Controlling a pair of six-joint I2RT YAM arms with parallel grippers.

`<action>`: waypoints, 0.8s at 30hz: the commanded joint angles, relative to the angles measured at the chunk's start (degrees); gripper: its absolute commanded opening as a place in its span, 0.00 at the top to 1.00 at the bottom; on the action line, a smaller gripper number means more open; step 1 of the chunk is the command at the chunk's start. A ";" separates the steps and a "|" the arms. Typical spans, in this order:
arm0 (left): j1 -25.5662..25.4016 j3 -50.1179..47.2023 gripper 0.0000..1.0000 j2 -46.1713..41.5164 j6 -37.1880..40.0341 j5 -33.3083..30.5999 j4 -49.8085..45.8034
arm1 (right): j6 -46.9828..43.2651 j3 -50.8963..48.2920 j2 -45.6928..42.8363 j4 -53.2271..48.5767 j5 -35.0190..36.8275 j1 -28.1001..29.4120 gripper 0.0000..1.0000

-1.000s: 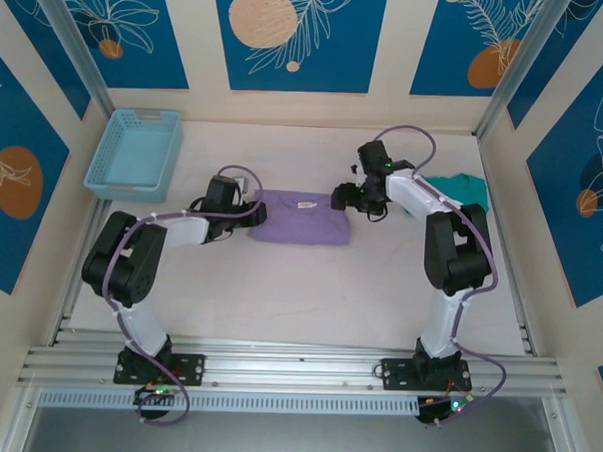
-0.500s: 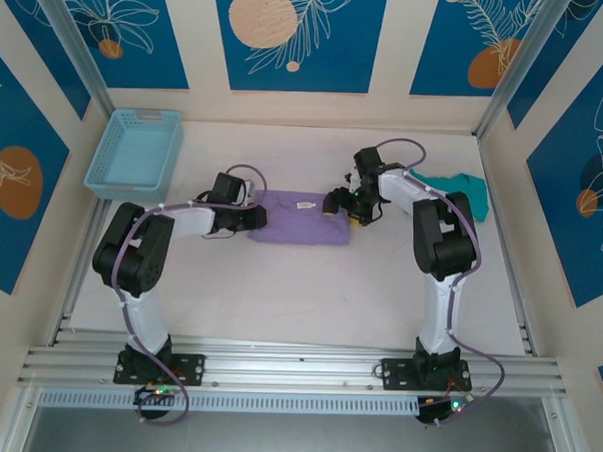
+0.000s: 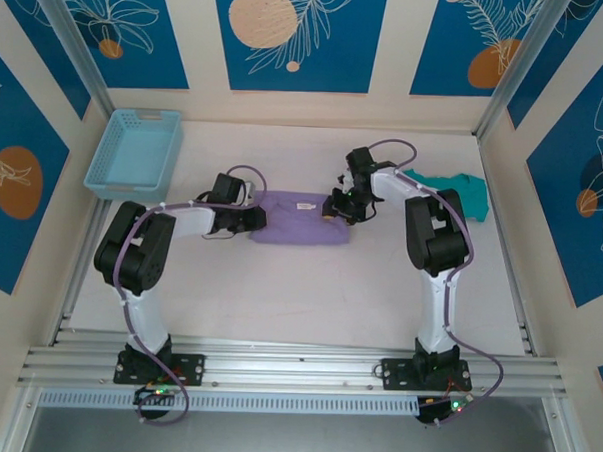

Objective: Fold the inside-out t-shirt

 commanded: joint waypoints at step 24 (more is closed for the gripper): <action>0.78 -6.96 0.39 -24.24 -0.51 -3.42 -4.48 | -25.22 12.06 -16.42 -17.76 18.40 -10.91 1.00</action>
